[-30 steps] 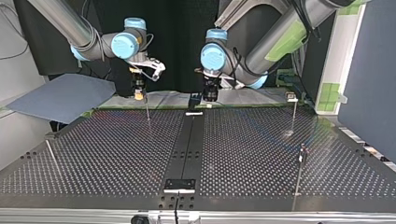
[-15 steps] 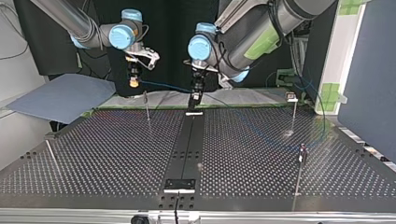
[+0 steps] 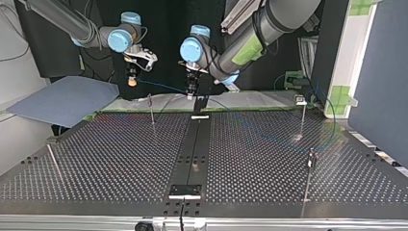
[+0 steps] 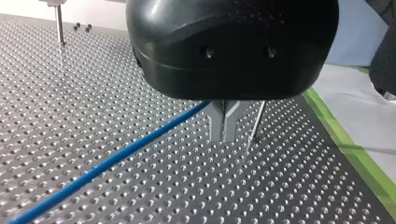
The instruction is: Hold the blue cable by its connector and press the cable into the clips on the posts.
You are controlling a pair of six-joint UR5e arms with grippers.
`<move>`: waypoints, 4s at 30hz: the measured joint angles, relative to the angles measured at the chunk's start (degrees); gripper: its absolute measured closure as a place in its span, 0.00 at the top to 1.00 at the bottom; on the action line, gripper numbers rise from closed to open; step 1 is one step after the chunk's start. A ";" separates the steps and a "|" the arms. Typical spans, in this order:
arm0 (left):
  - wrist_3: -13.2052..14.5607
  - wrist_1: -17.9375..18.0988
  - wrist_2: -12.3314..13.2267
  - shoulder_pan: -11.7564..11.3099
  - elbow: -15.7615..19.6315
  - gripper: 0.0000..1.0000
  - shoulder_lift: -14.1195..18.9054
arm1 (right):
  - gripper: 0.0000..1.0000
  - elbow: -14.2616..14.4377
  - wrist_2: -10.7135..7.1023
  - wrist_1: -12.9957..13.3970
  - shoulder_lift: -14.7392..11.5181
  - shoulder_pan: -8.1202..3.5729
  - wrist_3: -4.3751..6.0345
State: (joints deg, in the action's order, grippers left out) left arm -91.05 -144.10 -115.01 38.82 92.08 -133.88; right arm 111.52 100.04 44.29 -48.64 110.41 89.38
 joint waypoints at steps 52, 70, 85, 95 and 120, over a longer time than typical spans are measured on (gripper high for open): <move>-5.82 0.79 -4.01 7.64 -18.81 0.07 -21.29 | 0.00 -6.73 -20.42 6.38 9.03 -13.25 -3.51; -4.64 0.36 -6.80 8.29 -20.64 0.07 -21.41 | 0.00 -8.81 -31.00 1.13 12.54 -18.57 -13.94; -2.78 -0.66 -6.98 8.32 -23.61 0.07 -21.42 | 0.00 -12.13 -39.49 2.76 12.54 -21.70 -10.96; -2.14 -0.45 -5.35 8.23 -23.85 0.07 -21.44 | 0.00 -13.53 -41.09 2.88 12.55 -23.27 -8.40; -3.47 -5.97 -4.81 5.85 -33.19 0.07 -28.20 | 0.00 -14.43 -42.12 2.93 12.56 -23.25 -7.54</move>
State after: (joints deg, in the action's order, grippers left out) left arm -94.52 -150.08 -119.82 44.67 58.89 -162.08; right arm 97.08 57.92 47.21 -36.08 87.17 81.85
